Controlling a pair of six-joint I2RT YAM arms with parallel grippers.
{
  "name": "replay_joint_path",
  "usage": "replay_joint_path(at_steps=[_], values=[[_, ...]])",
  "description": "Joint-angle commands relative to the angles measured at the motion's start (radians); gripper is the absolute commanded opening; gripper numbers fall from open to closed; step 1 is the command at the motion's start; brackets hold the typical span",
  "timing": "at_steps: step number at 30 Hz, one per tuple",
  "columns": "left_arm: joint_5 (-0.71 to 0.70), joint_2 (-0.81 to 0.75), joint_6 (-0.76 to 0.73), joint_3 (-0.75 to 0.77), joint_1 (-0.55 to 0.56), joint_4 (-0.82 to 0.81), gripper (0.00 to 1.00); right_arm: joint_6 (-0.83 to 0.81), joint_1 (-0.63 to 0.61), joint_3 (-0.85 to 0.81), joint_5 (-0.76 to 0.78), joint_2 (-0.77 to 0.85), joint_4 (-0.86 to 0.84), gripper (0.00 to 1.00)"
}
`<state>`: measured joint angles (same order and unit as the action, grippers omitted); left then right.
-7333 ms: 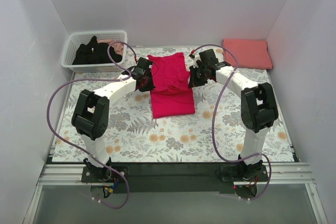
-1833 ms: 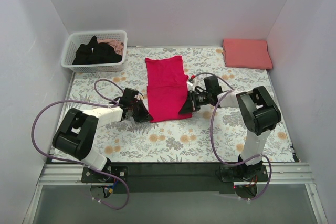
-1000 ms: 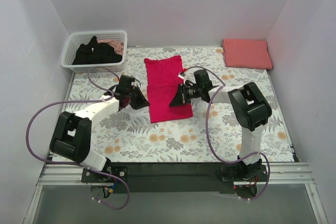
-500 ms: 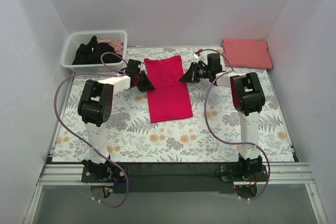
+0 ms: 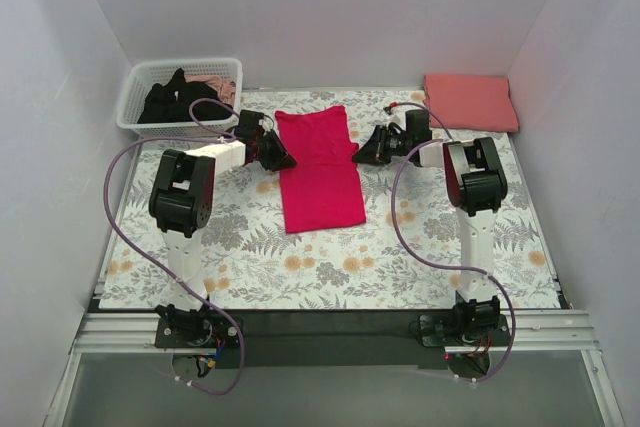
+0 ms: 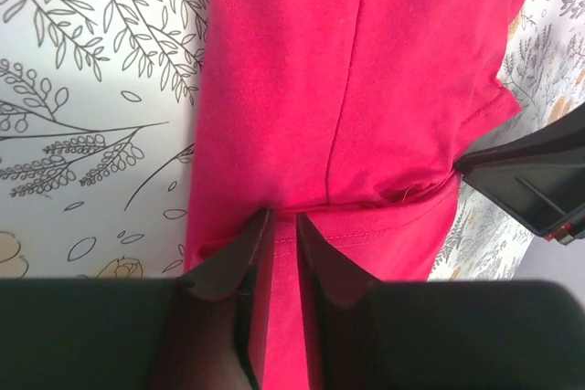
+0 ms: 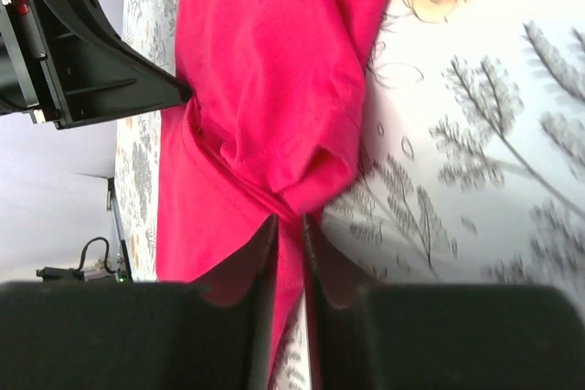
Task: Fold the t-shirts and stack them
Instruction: Fold the tshirt
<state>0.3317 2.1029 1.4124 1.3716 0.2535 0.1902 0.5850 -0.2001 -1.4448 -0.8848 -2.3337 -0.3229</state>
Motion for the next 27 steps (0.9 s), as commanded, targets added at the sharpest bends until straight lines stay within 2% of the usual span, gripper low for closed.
replay_joint_path(at_steps=[1,2,5,6,8,9,10,11,13,18,21,27], values=[[-0.054,-0.090,-0.016,-0.020,-0.008,0.051,0.18,-0.062,0.014,0.046,0.015,0.128,0.005,0.26],[-0.075,-0.112,-0.020,-0.025,0.003,0.055,0.24,-0.066,0.011,0.084,0.017,0.179,0.005,0.29],[-0.149,-0.223,-0.046,-0.040,0.045,0.097,0.36,-0.094,0.010,0.185,0.049,0.302,0.019,0.37],[-0.214,-0.256,-0.049,-0.074,0.061,0.103,0.44,-0.108,0.005,0.213,0.076,0.335,0.034,0.39],[-0.282,-0.351,-0.061,-0.113,0.117,0.118,0.54,-0.173,-0.004,0.259,0.122,0.425,0.126,0.45],[-0.319,-0.378,-0.062,-0.132,0.142,0.132,0.58,-0.209,-0.018,0.285,0.197,0.451,0.177,0.47],[-0.412,-0.426,-0.064,-0.170,0.167,0.164,0.64,-0.246,-0.031,0.290,0.248,0.476,0.317,0.53],[-0.448,-0.449,-0.064,-0.192,0.215,0.181,0.69,-0.314,-0.045,0.297,0.364,0.520,0.382,0.55],[-0.553,-0.495,-0.043,-0.253,0.266,0.247,0.78,-0.352,-0.096,0.333,0.469,0.562,0.474,0.62],[-0.645,-0.570,0.036,-0.387,0.372,0.360,0.83,-0.384,-0.231,0.406,0.696,0.671,0.629,0.64],[-0.677,-0.622,0.083,-0.450,0.427,0.413,0.83,-0.379,-0.307,0.420,0.763,0.691,0.691,0.64],[-0.669,-0.708,0.148,-0.517,0.475,0.443,0.82,-0.337,-0.363,0.443,0.802,0.697,0.702,0.57]])
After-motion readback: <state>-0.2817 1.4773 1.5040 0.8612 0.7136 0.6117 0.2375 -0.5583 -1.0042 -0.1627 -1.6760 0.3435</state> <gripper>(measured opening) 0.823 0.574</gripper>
